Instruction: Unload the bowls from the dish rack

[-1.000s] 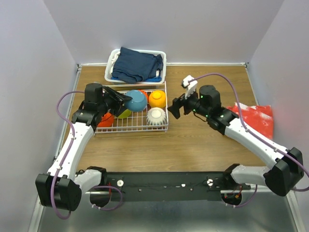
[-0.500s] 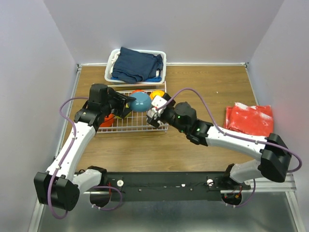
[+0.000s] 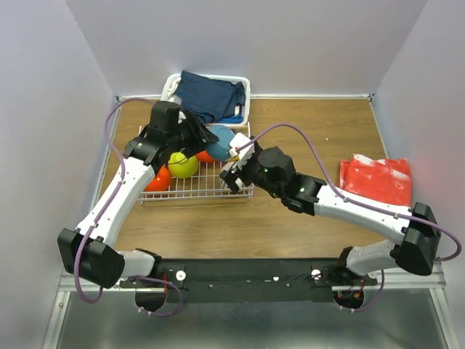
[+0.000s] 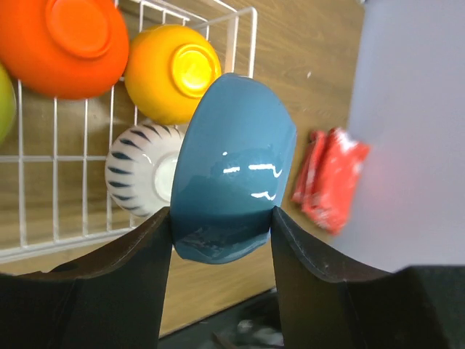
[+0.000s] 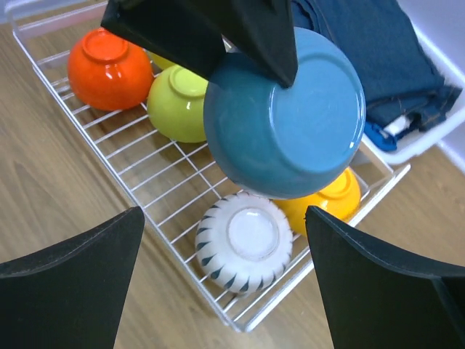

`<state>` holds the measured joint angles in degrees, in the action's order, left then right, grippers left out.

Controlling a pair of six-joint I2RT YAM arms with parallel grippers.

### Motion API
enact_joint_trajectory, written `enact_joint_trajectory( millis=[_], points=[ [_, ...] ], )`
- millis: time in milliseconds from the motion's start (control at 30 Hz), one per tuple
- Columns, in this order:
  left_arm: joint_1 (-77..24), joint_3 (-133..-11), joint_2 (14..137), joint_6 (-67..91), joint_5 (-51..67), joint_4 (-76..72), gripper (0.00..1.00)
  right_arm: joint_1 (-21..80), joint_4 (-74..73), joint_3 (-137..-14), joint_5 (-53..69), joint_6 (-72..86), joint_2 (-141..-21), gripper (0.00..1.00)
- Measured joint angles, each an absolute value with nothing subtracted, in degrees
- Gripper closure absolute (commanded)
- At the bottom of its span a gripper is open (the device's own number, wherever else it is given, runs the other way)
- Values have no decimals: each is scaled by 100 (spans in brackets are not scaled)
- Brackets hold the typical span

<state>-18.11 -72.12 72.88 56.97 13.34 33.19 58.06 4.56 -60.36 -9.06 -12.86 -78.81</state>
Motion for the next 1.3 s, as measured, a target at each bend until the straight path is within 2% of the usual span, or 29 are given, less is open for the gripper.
enact_joint_trajectory(
  millis=[267,467,600,733,1100,1300],
  points=[
    [-2821,-7850,7507,3310,425,3470,100,5666,-1140,-6292,-1800,139,-7203,0],
    [-3551,-7658,7454,1756,-526,3057,100,4657,-2320,-6322,-1894,1125,-6646,0],
    [-4307,-7190,7284,609,-1100,2521,100,3465,-2995,-6665,-1372,1673,-6519,0],
    [-5065,-6886,7214,-447,-1599,2036,100,2818,-3505,-7052,-814,2001,-6722,0],
    [-6637,-6261,7382,-2871,-2812,274,100,1514,-4731,-7876,674,2213,-7502,0],
    [-7153,-5857,7946,-4027,-3310,-515,100,1310,-5256,-8742,1092,2088,-7915,0]
  ],
)
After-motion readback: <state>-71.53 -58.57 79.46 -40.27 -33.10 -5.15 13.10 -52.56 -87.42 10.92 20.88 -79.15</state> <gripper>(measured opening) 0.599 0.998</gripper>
